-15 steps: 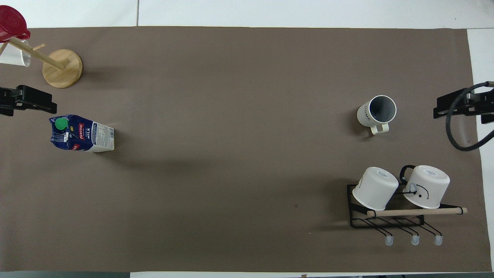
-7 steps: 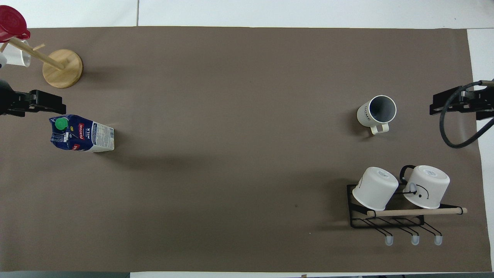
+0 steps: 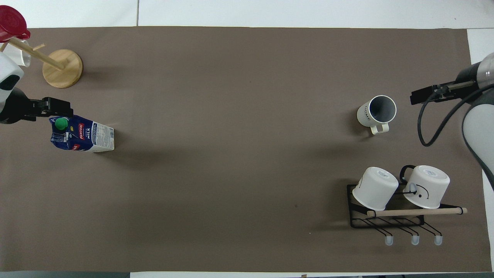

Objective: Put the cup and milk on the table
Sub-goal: 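Reach the left gripper to the milk carton while the right gripper reaches the mug, then grasp the milk carton with the left gripper while the right gripper grasps the mug, then carry the mug with the right gripper toward the table center, then release the mug with the right gripper while the left gripper carries the carton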

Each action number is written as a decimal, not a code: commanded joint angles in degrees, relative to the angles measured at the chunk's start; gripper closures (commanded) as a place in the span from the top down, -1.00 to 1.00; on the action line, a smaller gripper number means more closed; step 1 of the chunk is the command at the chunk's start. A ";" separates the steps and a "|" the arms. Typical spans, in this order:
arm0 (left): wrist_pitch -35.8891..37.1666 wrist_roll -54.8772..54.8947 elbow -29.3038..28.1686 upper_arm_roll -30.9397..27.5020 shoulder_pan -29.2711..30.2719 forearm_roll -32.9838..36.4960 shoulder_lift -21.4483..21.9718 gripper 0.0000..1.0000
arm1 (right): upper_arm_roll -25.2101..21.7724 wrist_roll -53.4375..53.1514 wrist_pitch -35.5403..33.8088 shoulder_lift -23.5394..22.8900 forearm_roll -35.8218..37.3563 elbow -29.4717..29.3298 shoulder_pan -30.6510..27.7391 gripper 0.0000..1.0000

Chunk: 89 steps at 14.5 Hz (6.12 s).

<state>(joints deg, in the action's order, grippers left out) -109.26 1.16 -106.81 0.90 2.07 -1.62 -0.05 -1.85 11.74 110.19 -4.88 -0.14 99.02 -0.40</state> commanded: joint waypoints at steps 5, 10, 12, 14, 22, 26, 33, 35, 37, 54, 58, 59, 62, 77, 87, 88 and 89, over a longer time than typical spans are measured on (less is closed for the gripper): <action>-4.90 0.43 -6.83 -0.03 0.66 -0.14 1.11 1.00 | 0.36 7.16 14.26 -13.47 -2.32 -0.59 -1.62 1.00; -5.79 0.08 -7.89 -0.03 0.57 -0.23 0.76 0.46 | 0.44 11.55 19.71 -15.95 -3.55 4.68 -0.74 0.96; -5.35 -0.10 -7.28 -0.03 0.57 -0.31 0.67 -0.80 | 0.44 15.05 19.54 -16.13 -3.55 5.21 -1.26 0.44; -4.91 -0.10 -6.31 -0.03 0.57 -0.49 0.76 -1.00 | 0.44 16.74 18.49 -16.04 -3.55 4.69 -1.53 0.24; 4.77 -4.83 3.97 1.20 -3.72 0.12 0.76 -1.00 | 0.44 16.47 15.24 -11.92 -3.55 4.51 -1.09 0.45; 4.15 -8.54 3.80 1.20 -6.72 1.18 0.76 -1.00 | 0.44 16.47 15.41 -11.73 -3.55 5.12 -0.92 0.51; 3.97 -8.45 3.62 1.20 -6.37 1.18 0.76 -1.00 | 0.36 18.06 23.22 -9.97 -3.55 13.30 -1.18 -0.67; 3.88 -8.45 3.54 1.20 -6.11 1.18 0.84 -1.00 | 0.36 15.96 23.05 -10.15 -3.55 12.60 -0.92 -1.00; 3.88 -8.54 3.54 1.20 -6.02 1.18 0.85 -1.00 | 0.36 13.49 22.88 -10.33 -3.55 12.16 -0.57 -1.00; 4.06 -8.01 3.45 0.94 -5.85 1.18 0.93 -1.00 | 0.36 -20.08 21.47 -11.12 1.54 7.58 25.53 -1.00; 4.06 -8.01 3.45 0.77 -5.76 1.18 0.93 -1.00 | 0.36 -24.38 26.39 -11.55 2.16 10.83 28.60 -1.00; 4.06 -8.01 3.45 0.77 -5.76 1.18 1.02 -1.00 | 0.44 -24.92 27.09 -11.99 2.16 10.84 28.79 -1.00; 2.93 -8.19 3.80 0.77 -5.84 1.53 0.76 -1.00 | 0.44 -25.36 28.33 -12.96 2.16 10.93 29.23 -1.00; 0.11 -41.92 11.43 1.47 -29.39 9.53 -8.46 -1.00 | -0.17 -26.16 6.64 0.65 2.16 3.37 14.13 1.00; -2.96 -51.52 16.99 1.73 -37.92 7.42 -15.33 -1.00 | -0.26 -22.03 -23.25 3.91 1.02 -10.79 1.64 1.00; -2.97 -51.60 16.72 1.73 -38.53 7.42 -15.33 -1.00 | -0.17 -21.59 -23.87 3.74 1.19 -11.48 1.29 1.00; -3.15 -51.61 16.46 1.73 -39.06 7.42 -15.33 -1.00 | -0.17 -20.37 -23.79 3.56 1.19 -11.75 1.28 1.00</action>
<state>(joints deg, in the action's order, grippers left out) -111.60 -49.85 -90.75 3.21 -35.32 6.39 -14.89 -2.79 -10.73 87.71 0.58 1.24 89.58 1.87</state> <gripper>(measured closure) 0.590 0.000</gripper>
